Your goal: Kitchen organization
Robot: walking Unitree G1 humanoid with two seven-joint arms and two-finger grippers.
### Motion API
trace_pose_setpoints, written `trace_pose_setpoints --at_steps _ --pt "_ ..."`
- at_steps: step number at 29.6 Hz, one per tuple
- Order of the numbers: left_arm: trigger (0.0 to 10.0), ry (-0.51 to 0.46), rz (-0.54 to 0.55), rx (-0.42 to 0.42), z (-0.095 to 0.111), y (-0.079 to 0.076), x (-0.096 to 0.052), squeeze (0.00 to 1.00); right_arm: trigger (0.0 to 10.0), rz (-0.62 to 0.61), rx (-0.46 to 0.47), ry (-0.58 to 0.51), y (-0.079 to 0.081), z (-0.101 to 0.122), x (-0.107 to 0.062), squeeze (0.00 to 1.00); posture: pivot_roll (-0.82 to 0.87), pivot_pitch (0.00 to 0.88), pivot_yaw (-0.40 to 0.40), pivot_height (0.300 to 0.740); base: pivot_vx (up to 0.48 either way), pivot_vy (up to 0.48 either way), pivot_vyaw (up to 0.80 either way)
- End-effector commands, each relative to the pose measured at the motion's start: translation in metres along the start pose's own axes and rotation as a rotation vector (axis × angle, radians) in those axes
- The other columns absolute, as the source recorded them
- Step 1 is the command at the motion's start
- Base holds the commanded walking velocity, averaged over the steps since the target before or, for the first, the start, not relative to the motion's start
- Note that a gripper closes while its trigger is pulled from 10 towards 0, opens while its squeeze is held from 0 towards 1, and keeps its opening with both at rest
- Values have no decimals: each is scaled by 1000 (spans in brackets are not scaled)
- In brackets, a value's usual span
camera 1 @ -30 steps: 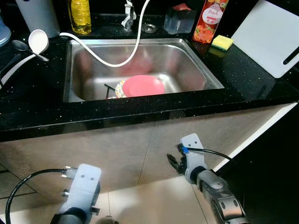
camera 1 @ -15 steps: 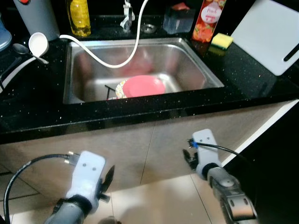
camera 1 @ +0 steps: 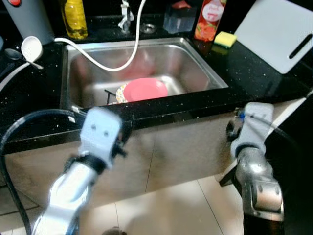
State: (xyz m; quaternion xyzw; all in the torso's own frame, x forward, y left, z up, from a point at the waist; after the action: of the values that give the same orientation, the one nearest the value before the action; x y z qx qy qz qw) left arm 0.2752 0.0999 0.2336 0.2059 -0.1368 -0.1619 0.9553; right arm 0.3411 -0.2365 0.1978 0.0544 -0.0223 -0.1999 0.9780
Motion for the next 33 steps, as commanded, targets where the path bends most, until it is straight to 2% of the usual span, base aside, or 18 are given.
trace_pose_setpoints --at_steps 1,2,3,4,5,6,9,11,12,13,15,19,22,29,33 --pt "10000 -12 138 39 4 26 10 0 10000 18 69 -103 11 31 9 0 102 16 6 740 0 0 0" --pt "10000 0 206 75 3 40 14 0 10000 63 101 -136 25 43 12 0 107 11 4 740 0 0 0" --pt "10000 0 206 75 3 40 14 0 10000 63 101 -136 25 43 12 0 107 11 4 740 0 0 0" --pt "10000 16 265 100 0 52 15 0 10000 105 125 -158 38 52 13 0 108 6 5 740 0 0 0" --pt "10000 16 265 100 0 52 15 0 10000 105 125 -158 38 52 13 0 108 6 5 740 0 0 0" --pt "10000 36 363 104 -4 70 15 0 10000 165 169 -181 56 62 11 0 108 6 5 740 0 0 0" --pt "10000 30 443 37 -5 87 14 0 10000 245 241 -216 79 75 7 0 123 0 -1 740 0 0 0" --pt "10000 17 468 -5 -3 92 14 0 10000 275 271 -226 90 80 4 0 125 0 -1 740 0 0 0" --pt "10000 17 468 -5 -3 92 14 0 10000 275 271 -226 90 80 4 0 125 0 -1 740 0 0 0" --pt "10000 5 471 -38 -2 93 14 0 10000 297 281 -237 95 83 2 0 125 0 -1 740 0 0 0" --pt "10000 -16 448 -55 0 89 15 0 10000 362 241 -275 108 85 -5 0 132 0 -1 740 0 0 0" --pt "10000 -47 409 -77 7 82 18 0 10000 399 217 -265 116 81 -8 0 134 0 0 740 0 0 0" --pt "10000 -71 370 -98 12 76 23 0 10000 403 214 -207 118 67 -5 0 126 0 10 740 0 0 0" --pt "10000 -82 332 -98 13 69 31 0 10000 402 230 -190 119 60 -2 0 124 0 8 740 0 0 0" --pt "10000 -73 328 -128 10 65 34 0 10000 422 242 -173 124 56 -2 0 122 0 10 740 0 0 0"
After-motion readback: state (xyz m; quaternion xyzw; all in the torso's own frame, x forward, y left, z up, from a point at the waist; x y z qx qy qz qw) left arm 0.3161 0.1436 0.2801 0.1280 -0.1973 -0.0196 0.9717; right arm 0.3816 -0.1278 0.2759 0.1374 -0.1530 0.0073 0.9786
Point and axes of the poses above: a point about 5 cm out from each wrist's last joint towards the gripper, its own x axis pointing out of the wrist towards the gripper, its own z axis along the axis of the wrist's last joint, y = z × x, the point moved 6 cm from there along x, pointing out of the wrist towards the gripper, and after that the axes turned 10 degrees about x, right-handed, at the moved point
